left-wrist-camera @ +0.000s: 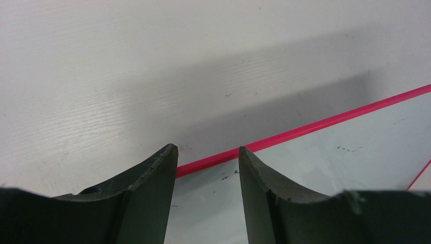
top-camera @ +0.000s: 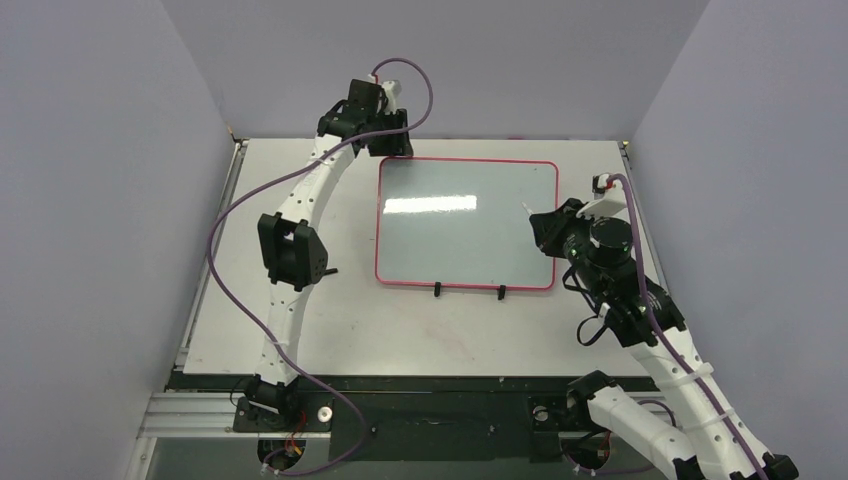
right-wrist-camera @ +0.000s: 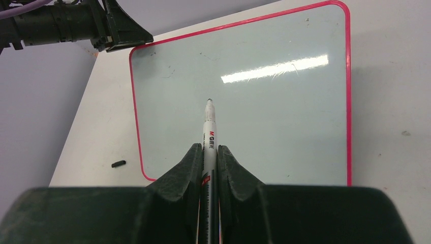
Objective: Write a sentence on the whiteboard
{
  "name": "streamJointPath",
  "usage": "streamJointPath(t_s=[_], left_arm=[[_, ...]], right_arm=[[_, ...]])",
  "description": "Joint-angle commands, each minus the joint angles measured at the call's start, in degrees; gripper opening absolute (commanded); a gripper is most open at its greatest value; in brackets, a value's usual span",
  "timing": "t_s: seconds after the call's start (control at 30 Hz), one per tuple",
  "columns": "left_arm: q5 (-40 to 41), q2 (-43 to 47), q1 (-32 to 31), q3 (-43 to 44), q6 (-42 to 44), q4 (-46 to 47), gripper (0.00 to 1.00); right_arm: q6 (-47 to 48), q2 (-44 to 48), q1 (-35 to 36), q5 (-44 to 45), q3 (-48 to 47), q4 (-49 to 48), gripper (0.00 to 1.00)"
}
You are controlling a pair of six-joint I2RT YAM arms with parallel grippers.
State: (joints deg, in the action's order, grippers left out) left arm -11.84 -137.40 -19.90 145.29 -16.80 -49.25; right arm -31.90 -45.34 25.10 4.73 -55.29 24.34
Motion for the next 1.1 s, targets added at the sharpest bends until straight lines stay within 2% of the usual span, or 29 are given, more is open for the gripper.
streamJointPath(t_s=[0.0,0.17,0.33,0.6,0.8,1.07], left_arm=[[-2.3,0.4,0.1,2.7,-0.8,2.1,0.45],[-3.0,1.3,0.6,2.2,0.2,2.4,0.46],[-7.9,0.5,1.4,2.9,1.9,1.0,0.47],[-11.0,1.1,1.1,2.2,3.2,-1.6,0.47],[-11.8,4.6,0.0,-5.4,4.2,-1.8,0.47],[-8.5,12.0,-3.5,-14.1,5.8,1.4,0.47]], right_arm=[[0.9,1.4,-0.3,1.0,-1.1,-0.2,0.0],[1.0,1.9,-0.3,0.8,-1.0,0.0,0.0],[1.1,1.8,-0.3,0.2,-1.1,0.0,0.0],[1.0,2.1,-0.3,-0.5,-1.3,0.0,0.0],[1.0,3.2,-0.3,-0.8,-1.7,1.0,0.0],[1.6,4.2,-0.3,-0.1,-1.8,2.1,0.0]])
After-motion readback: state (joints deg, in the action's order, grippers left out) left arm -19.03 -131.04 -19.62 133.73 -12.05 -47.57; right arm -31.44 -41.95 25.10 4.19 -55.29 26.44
